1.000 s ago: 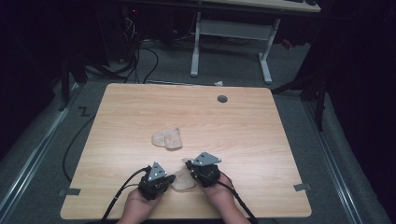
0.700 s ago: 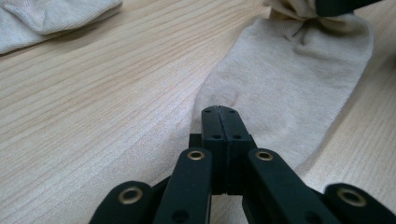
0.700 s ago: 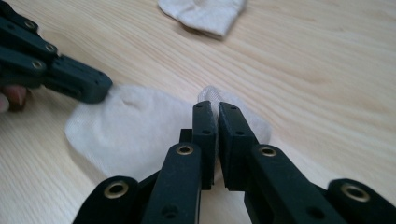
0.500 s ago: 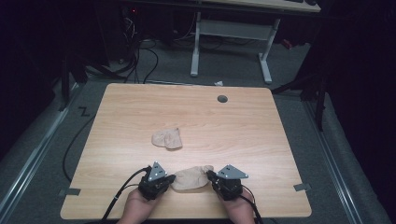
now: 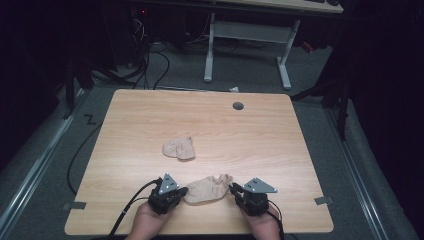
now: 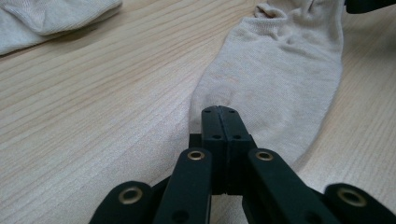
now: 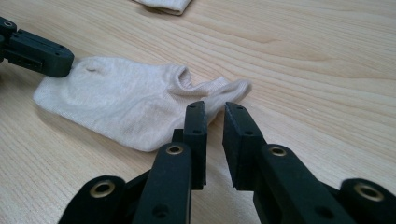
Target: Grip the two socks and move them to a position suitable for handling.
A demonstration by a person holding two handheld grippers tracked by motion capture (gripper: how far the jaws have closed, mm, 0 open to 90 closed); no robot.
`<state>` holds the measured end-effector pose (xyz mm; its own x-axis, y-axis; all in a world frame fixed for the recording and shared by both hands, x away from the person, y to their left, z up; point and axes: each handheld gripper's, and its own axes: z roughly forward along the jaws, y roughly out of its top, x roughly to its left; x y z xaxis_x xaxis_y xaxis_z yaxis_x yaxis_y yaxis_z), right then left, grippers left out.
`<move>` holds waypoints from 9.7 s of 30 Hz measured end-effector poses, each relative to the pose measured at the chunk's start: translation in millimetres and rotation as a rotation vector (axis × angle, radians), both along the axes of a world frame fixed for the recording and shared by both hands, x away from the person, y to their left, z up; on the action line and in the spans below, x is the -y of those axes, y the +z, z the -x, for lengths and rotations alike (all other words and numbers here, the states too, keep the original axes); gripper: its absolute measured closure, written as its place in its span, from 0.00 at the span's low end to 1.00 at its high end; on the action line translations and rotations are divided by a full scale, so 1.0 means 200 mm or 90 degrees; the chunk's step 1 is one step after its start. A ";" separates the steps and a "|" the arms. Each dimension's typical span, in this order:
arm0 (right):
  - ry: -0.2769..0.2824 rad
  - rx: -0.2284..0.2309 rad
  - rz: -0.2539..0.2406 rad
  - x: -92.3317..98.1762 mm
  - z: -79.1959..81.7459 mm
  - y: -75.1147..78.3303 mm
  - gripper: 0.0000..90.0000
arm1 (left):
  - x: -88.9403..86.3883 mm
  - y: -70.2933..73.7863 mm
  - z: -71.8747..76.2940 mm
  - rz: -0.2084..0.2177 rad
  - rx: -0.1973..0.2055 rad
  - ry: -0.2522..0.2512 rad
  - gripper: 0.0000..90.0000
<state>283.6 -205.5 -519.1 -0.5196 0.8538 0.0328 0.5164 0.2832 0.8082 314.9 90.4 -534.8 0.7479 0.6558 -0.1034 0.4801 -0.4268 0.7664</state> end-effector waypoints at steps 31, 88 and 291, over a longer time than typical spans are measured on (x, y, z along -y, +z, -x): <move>0.001 -0.036 0.080 -0.03 -0.15 -0.05 0.91 | 0.00 0.00 0.00 -0.001 0.002 0.001 1.00; 0.035 -0.008 -0.005 -0.04 -0.03 -0.02 0.82 | -0.05 0.05 -0.63 -0.118 0.020 0.142 1.00; 0.069 0.084 0.032 -0.21 -0.09 0.17 0.97 | -0.18 0.23 0.00 0.087 0.106 0.065 0.96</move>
